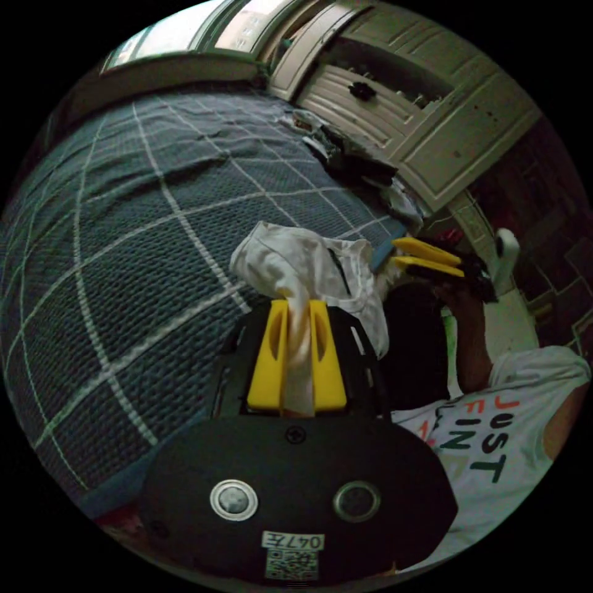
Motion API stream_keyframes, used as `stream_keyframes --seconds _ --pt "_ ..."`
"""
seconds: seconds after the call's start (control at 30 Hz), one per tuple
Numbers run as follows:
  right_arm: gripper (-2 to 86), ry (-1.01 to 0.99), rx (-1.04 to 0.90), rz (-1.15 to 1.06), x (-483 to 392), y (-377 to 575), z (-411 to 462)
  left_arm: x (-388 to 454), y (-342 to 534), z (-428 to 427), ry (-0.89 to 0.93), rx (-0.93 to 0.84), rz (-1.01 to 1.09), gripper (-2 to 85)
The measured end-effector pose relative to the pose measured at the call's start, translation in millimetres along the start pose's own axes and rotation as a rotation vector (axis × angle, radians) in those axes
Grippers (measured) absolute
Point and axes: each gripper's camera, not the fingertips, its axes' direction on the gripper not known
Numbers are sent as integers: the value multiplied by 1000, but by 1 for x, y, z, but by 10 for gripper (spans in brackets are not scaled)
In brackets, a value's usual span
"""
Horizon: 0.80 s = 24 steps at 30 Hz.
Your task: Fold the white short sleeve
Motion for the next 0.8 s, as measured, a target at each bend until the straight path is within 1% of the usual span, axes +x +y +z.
stream_keyframes --seconds 0.13,0.2,0.23,0.27,0.37,0.43,0.47,0.57,0.67,0.7,0.73,0.8 --pt "104 -101 -97 -17 2 -17 10 32 22 -28 -108 29 107 50" --pt "93 -119 -90 -53 -8 -28 12 46 39 -43 -212 66 142 29" --pt "71 -123 -74 -68 -15 -35 13 48 44 -46 -231 83 139 22" --pt "40 -126 -62 -86 -23 -42 15 49 53 -52 -238 114 129 14" --pt "14 -102 -77 -137 -45 -54 16 38 72 -65 -173 188 59 8" --pt "18 -102 -85 -159 -55 -57 9 33 77 -73 -151 214 46 28" --pt "29 -105 -50 -160 -59 -58 1 34 76 -79 -173 237 66 60" --pt "71 -59 10 -184 -63 -66 -18 47 66 -89 -260 262 238 100" --pt "77 -43 -14 -235 -62 -79 -24 52 49 -79 -316 206 429 119" --pt "76 -59 -26 -241 -61 -82 -23 47 42 -69 -284 147 474 128" --pt "71 -98 -58 -243 -60 -86 -22 42 38 -62 -246 108 482 131" --pt "58 -168 -103 -239 -59 -90 -22 18 28 -33 -33 -53 448 139"
